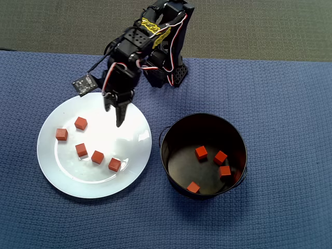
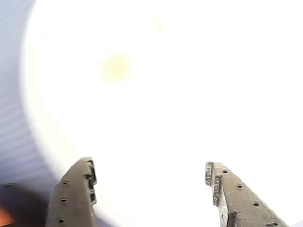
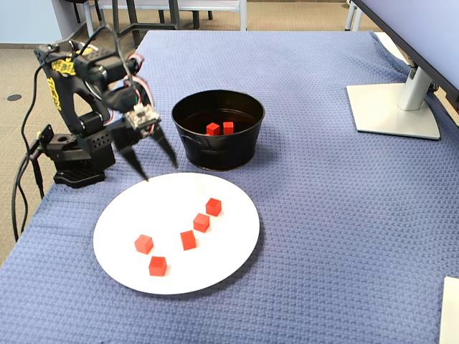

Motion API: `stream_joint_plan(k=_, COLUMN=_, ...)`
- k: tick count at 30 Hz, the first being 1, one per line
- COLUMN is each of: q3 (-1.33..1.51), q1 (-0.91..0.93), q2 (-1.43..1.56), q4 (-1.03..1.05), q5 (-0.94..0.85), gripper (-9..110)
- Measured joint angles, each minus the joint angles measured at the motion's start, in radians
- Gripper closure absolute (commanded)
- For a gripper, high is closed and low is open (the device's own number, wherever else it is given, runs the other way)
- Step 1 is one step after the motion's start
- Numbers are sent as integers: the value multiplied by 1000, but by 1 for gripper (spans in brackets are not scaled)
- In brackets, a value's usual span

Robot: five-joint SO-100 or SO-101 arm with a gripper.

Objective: Pick up the red cubes from the white plate and place them in the black recipient

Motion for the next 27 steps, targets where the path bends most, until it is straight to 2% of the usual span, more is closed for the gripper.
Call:
stream_joint_plan(k=6, q3=43, q1=123, q2=-77, q4=-31, q5=-344, gripper=79)
stream_joint_plan(k=9, q3=44, q1=160, q2=-129, q4=-57, q5=-440, gripper=79)
stream_joint_plan(k=27, q3=-49, q1=239, q2=-437, q4=-183, q5=-583, gripper=82)
